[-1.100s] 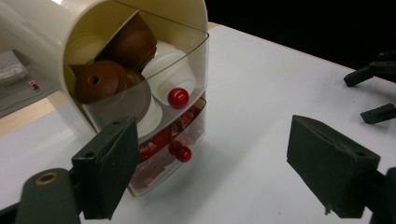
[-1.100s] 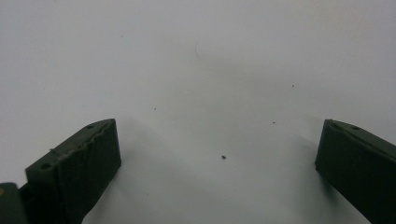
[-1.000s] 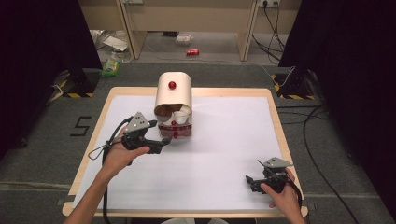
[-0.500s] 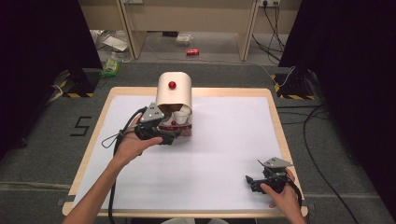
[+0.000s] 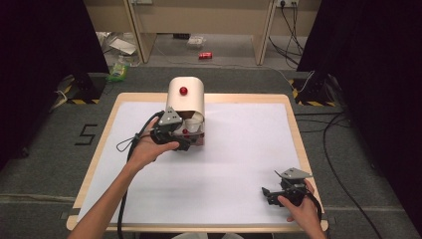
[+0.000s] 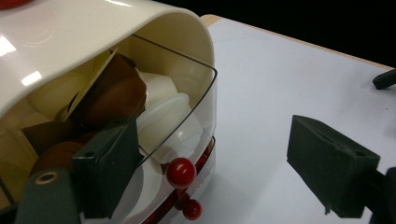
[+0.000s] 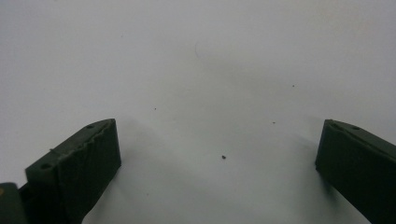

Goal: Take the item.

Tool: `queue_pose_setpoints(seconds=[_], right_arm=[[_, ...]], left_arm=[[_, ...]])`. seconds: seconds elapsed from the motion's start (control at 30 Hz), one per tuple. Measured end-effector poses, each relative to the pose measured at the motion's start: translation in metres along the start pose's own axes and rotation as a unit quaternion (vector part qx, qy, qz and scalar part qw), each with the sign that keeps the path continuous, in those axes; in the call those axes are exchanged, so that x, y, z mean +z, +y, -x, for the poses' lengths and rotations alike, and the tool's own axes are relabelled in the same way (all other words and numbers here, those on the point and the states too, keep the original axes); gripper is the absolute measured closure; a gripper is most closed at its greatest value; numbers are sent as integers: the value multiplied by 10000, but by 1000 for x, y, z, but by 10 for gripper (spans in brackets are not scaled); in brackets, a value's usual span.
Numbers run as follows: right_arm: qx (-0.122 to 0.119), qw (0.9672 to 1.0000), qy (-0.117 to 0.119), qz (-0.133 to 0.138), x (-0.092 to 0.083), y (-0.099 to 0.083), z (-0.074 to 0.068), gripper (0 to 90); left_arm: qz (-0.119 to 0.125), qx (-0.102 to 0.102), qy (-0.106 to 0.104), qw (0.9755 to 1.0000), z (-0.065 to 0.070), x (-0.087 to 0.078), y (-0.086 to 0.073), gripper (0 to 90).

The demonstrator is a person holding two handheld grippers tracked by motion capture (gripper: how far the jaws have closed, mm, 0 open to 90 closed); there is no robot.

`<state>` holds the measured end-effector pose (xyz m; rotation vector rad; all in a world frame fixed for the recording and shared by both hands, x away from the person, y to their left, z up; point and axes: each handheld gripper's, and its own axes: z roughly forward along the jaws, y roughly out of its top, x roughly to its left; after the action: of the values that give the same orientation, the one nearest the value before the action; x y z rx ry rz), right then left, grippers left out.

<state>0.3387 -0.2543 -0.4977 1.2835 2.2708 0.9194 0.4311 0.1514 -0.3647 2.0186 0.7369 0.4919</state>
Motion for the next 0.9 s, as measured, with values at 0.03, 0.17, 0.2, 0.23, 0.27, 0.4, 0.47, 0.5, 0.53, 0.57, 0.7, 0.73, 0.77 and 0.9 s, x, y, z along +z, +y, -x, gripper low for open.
queue_pose_setpoints(seconds=[0.03,0.17,0.2,0.23,0.27,0.4,0.47,0.5,0.53,0.57,0.7,0.73,0.77,0.9], right_arm=[[0,10000,-1,0,0,0,0,6],[0,10000,-2,-3,0,0,0,6],[-5,10000,-3,-1,0,0,0,6],[-5,10000,-2,-2,0,0,0,5],[-6,10000,-4,-2,0,0,0,6],[-4,10000,-2,-1,0,0,0,6],[-6,10000,-3,0,0,0,0,6],[-5,10000,-4,-1,0,0,0,6],[-17,10000,-6,2,0,0,0,6],[-16,10000,-5,1,0,0,0,6],[-6,10000,-5,4,0,0,0,6],[-13,10000,-3,3,0,0,0,6],[-12,10000,-3,4,0,0,0,6],[-15,10000,-4,2,0,0,0,6]], left_arm=[[-3,-6,-9,10000,0,0,0,170],[-22,-60,-56,10000,0,-1,0,170],[-36,-78,-86,9999,0,-2,0,170],[-55,-91,-99,9999,1,-3,0,170],[-67,-84,-108,9999,2,-4,-1,171],[-77,-23,-123,9999,8,-9,-4,175],[-43,-25,-111,9999,12,-11,-7,180],[-37,2,-107,9999,13,-13,-8,180],[-41,21,-108,9999,14,-14,-9,179],[-36,7,-102,9999,15,-16,-10,180],[-10,-34,-84,10000,16,-21,-13,180],[-7,-42,-86,10000,17,-23,-14,180],[-19,-22,-91,10000,17,-24,-14,180],[-5,-43,-138,9999,20,-26,-16,180]])
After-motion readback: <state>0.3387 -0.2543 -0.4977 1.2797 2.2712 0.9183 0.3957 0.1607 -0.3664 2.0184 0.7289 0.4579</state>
